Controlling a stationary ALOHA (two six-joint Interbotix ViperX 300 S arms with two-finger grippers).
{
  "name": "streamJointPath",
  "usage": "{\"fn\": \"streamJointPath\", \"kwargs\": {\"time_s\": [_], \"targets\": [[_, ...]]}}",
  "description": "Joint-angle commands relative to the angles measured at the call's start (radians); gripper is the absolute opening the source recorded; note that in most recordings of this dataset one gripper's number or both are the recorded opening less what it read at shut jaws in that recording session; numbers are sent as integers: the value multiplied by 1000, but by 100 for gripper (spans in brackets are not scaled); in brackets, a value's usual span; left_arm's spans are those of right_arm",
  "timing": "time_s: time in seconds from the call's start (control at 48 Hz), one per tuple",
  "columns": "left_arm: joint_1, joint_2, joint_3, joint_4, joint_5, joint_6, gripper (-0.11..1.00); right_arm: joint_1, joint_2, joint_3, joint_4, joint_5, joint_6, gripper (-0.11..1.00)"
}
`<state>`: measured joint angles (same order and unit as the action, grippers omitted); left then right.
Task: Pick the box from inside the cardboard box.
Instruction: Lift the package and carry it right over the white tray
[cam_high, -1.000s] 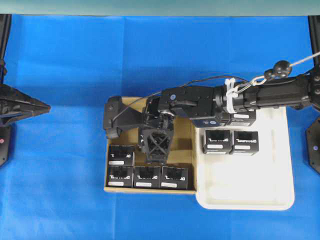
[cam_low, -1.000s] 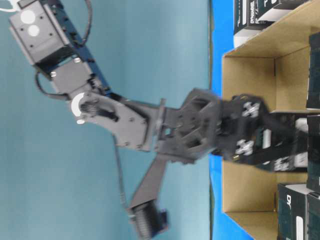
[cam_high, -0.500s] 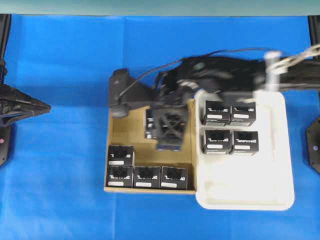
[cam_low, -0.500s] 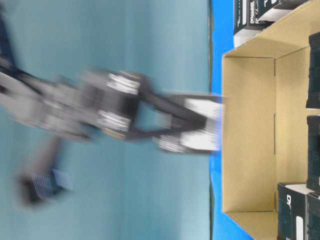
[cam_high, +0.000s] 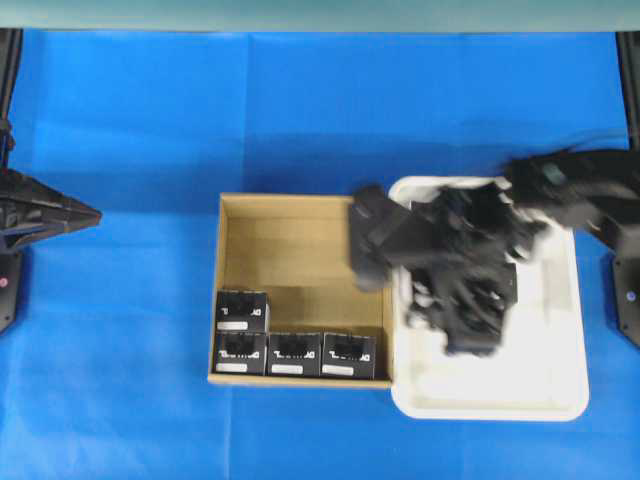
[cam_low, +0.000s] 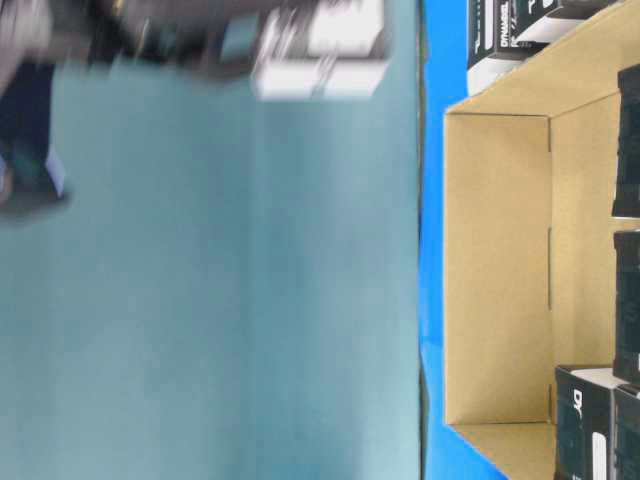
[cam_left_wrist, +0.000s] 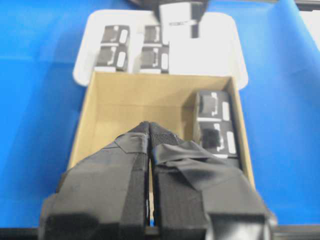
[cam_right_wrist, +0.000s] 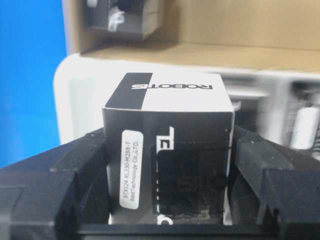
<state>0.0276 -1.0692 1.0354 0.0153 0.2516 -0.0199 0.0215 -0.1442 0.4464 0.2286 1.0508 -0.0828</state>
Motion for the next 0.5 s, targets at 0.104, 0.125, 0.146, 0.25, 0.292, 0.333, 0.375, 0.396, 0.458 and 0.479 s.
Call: {"fn": "streamJointPath", "kwargs": {"time_s": [0.104,0.125,0.146,0.25,0.292,0.333,0.375,0.396,0.458,0.479], "targets": [[-3,11,-23,2,-11,-14,-2,58,-41,138,5,-152,32,64],[-3,11,-23,3,-11,-18,-2,66,-40,149,5,-167,34,64],[-5,11,-23,2,-11,-26,-2,74,-35,167,5,-189,34,64],[-3,14,-23,2,-11,-46,-2,97,-11,212,3,-264,32,64],[-3,14,-23,2,-11,-51,-2,101,0,225,3,-290,32,64],[-3,14,-25,2,-11,-51,-2,104,12,235,2,-318,34,64],[-3,14,-28,2,-17,-51,-2,104,29,244,-2,-344,34,64],[-3,14,-28,2,-21,-52,-2,106,35,247,-2,-353,34,64],[-5,14,-32,2,-41,-52,-2,104,52,252,-3,-380,32,64],[-5,15,-32,2,-48,-52,-2,104,58,252,-3,-388,32,64]]}}
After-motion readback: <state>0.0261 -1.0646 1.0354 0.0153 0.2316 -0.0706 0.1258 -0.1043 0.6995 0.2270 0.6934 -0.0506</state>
